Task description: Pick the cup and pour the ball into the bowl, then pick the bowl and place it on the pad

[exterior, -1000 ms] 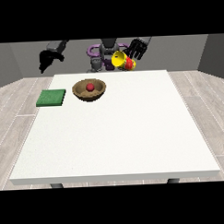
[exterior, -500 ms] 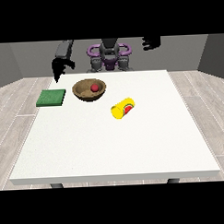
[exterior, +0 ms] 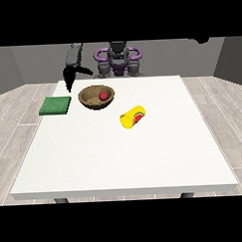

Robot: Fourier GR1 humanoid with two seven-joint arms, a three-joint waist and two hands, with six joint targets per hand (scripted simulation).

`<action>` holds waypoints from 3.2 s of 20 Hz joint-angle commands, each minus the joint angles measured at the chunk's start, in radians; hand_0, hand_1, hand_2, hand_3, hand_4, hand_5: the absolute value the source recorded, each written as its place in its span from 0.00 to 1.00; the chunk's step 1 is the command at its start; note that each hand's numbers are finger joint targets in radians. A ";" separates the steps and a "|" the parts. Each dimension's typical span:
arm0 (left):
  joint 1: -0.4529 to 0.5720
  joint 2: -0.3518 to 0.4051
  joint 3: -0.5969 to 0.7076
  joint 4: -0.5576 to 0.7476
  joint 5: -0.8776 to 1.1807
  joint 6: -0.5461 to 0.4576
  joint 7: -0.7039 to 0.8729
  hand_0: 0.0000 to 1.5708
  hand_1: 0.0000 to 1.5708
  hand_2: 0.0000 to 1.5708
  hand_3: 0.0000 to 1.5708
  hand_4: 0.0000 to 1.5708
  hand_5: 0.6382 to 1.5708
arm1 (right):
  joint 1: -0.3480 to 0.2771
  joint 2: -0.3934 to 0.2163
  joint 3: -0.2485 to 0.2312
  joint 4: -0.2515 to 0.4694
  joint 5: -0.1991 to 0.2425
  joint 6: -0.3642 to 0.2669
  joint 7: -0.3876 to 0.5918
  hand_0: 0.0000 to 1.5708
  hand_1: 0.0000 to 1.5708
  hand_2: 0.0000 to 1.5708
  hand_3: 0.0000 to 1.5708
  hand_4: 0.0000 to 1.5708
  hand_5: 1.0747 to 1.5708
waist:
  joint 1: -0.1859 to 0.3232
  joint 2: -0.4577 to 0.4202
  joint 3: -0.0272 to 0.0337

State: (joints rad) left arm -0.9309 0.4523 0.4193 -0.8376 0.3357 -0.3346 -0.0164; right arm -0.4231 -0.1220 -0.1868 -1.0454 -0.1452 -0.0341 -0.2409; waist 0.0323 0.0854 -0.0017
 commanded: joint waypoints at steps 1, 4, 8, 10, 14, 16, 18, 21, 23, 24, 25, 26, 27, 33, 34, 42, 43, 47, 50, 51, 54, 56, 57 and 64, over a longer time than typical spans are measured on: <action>-0.007 0.138 0.077 0.032 0.090 -0.129 0.021 0.00 0.00 0.00 0.00 0.16 0.98 | 0.007 0.028 0.018 0.002 0.009 0.001 -0.057 0.00 0.00 0.00 0.00 0.00 1.00 | -0.013 0.074 0.0015; 0.018 0.126 0.083 0.016 0.143 -0.140 0.082 0.00 0.00 0.00 0.00 0.15 0.99 | 0.082 0.038 0.005 0.071 -0.005 0.035 -0.124 0.00 0.00 0.00 0.00 0.00 1.00 | 0.001 0.021 0.0021; 0.022 0.158 0.073 0.009 0.145 -0.107 0.083 0.00 0.00 0.00 0.00 0.12 0.99 | 0.002 -0.002 -0.010 0.106 -0.018 0.053 -0.096 0.00 0.00 0.00 0.00 0.00 1.00 | -0.035 0.049 0.0021; -0.030 0.181 0.092 0.008 0.186 -0.095 0.118 0.00 0.00 0.00 0.00 0.10 0.99 | -0.033 0.006 -0.017 0.141 -0.011 0.030 -0.130 0.00 0.00 0.00 0.00 0.00 1.00 | -0.028 0.075 0.0022; 0.008 0.067 0.030 -0.105 0.189 -0.062 0.115 0.00 0.00 0.00 0.00 0.10 0.99 | -0.019 -0.017 -0.088 0.290 -0.056 0.078 -0.243 0.00 0.00 0.00 0.00 0.00 1.00 | 0.058 0.083 0.0033; -0.013 0.161 0.072 -0.057 0.253 -0.130 0.180 0.00 0.00 0.00 0.00 0.09 0.99 | -0.057 0.000 -0.083 0.289 -0.060 0.063 -0.231 0.00 0.00 0.00 0.00 0.00 1.00 | 0.054 0.106 0.0025; -0.034 0.191 0.079 -0.060 0.266 -0.129 0.184 0.00 0.00 0.00 0.00 0.07 1.00 | -0.075 0.003 -0.082 0.319 -0.059 0.066 -0.248 0.00 0.00 0.00 0.00 0.00 1.00 | 0.037 0.139 0.0025; -0.080 0.209 0.074 -0.101 0.285 -0.107 0.205 0.00 0.00 0.00 0.00 0.07 1.00 | -0.110 -0.053 -0.130 0.379 -0.080 0.096 -0.312 0.00 0.00 0.00 0.00 0.00 1.00 | 0.055 0.197 0.0033; -0.010 0.176 0.062 -0.128 0.285 -0.121 0.178 0.00 0.00 0.00 0.00 0.06 1.00 | -0.091 -0.033 -0.116 0.417 -0.079 0.112 -0.312 0.00 0.00 0.00 0.00 0.00 1.00 | 0.068 0.170 0.0027; -0.054 0.212 0.072 -0.116 0.309 -0.100 0.231 0.00 0.00 0.00 0.00 0.03 1.00 | -0.075 -0.027 -0.090 0.432 -0.048 0.112 -0.338 0.00 0.00 0.00 0.00 0.00 0.99 | 0.052 0.165 0.0028; -0.050 0.184 0.062 -0.137 0.301 -0.082 0.196 0.00 0.00 0.00 0.00 0.00 1.00 | -0.131 -0.038 -0.111 0.445 -0.071 0.114 -0.322 0.00 0.00 0.00 0.00 0.00 0.99 | 0.052 0.188 0.0028; -0.069 0.223 0.064 -0.114 0.314 -0.094 0.246 0.00 0.00 0.00 0.00 0.00 1.00 | -0.144 0.006 -0.093 0.434 -0.057 0.070 -0.330 0.00 0.00 0.00 0.00 0.00 0.99 | 0.055 0.170 0.0027; 0.014 0.149 0.037 -0.185 0.302 -0.129 0.182 0.00 0.00 0.00 0.00 0.00 1.00 | -0.097 0.009 -0.118 0.460 -0.062 0.056 -0.400 0.00 0.00 0.00 0.00 0.00 0.99 | 0.108 0.166 0.0028; -0.046 0.180 0.063 -0.167 0.326 -0.071 0.218 0.00 0.00 0.00 0.00 0.00 1.00 | -0.083 0.009 -0.166 0.533 -0.160 0.137 -0.204 0.81 0.81 0.65 0.38 0.60 0.72 | 0.072 0.195 0.0027; -0.096 0.222 0.072 -0.154 0.341 -0.072 0.250 0.00 0.00 0.00 0.00 0.00 1.00 | -0.056 0.007 -0.116 0.529 -0.081 0.076 -0.260 1.00 1.00 1.00 0.52 0.60 0.92 | 0.069 0.219 0.0024; -0.056 0.198 0.059 -0.138 0.337 -0.072 0.247 0.00 0.00 0.00 0.00 0.00 1.00 | -0.084 -0.114 -0.108 0.486 -0.041 -0.020 -0.140 1.00 1.00 1.00 0.99 0.67 1.00 | 0.066 0.174 -0.0002; -0.063 0.244 0.087 -0.106 0.358 -0.100 0.255 0.00 0.00 0.00 0.00 0.00 1.00 | -0.084 -0.124 -0.102 0.469 -0.048 0.004 -0.124 1.00 1.00 1.00 0.99 0.67 1.00 | 0.048 0.175 -0.0004; -0.014 0.241 0.096 -0.047 0.350 -0.091 0.250 0.00 0.00 0.00 0.00 0.00 1.00 | -0.116 -0.150 -0.039 0.424 0.013 -0.091 -0.006 1.00 1.00 1.00 0.91 0.70 0.99 | 0.007 0.077 -0.0008; 0.039 0.308 0.133 0.031 0.339 -0.138 0.215 0.00 0.00 0.00 0.00 0.00 1.00 | -0.182 -0.174 -0.022 0.373 -0.013 -0.046 0.165 1.00 1.00 1.00 0.89 0.70 0.98 | -0.058 0.054 -0.0008; 0.078 0.257 0.115 0.007 0.305 -0.112 0.152 0.00 0.00 0.00 0.00 0.00 1.00 | -0.183 -0.186 -0.025 0.370 -0.020 -0.027 0.183 1.00 1.00 1.00 0.86 0.71 0.98 | -0.074 0.048 0.0000; 0.039 0.336 0.143 0.043 0.365 -0.163 0.219 0.00 0.00 0.00 0.00 0.00 1.00 | -0.231 -0.270 -0.050 0.357 -0.034 0.008 0.226 1.00 1.00 1.00 0.66 0.74 0.98 | -0.073 0.068 0.0010; 0.058 0.315 0.128 0.029 0.370 -0.138 0.249 0.00 0.00 0.00 0.00 0.00 1.00 | -0.158 -0.288 -0.011 0.376 0.022 0.010 0.198 1.00 1.00 1.00 0.62 0.75 0.98 | -0.069 0.021 0.0017; 0.096 0.308 0.130 0.010 0.372 -0.174 0.210 0.00 0.00 0.00 0.00 0.00 1.00 | -0.130 -0.284 -0.027 0.380 0.018 0.004 0.140 1.00 1.00 1.00 0.70 0.74 1.00 | -0.050 0.048 0.0018; 0.042 0.295 0.097 -0.047 0.372 -0.093 0.206 0.00 0.00 0.00 0.00 0.00 1.00 | -0.190 -0.407 -0.064 0.418 0.000 0.108 0.178 1.00 1.00 1.00 0.69 0.73 0.99 | -0.056 0.084 0.0020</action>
State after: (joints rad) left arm -0.8832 0.7539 0.5278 -0.8724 0.7102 -0.4507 0.2064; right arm -0.5872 -0.4905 -0.2527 -0.6267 -0.1535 0.0527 -0.0971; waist -0.0155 0.1667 0.0006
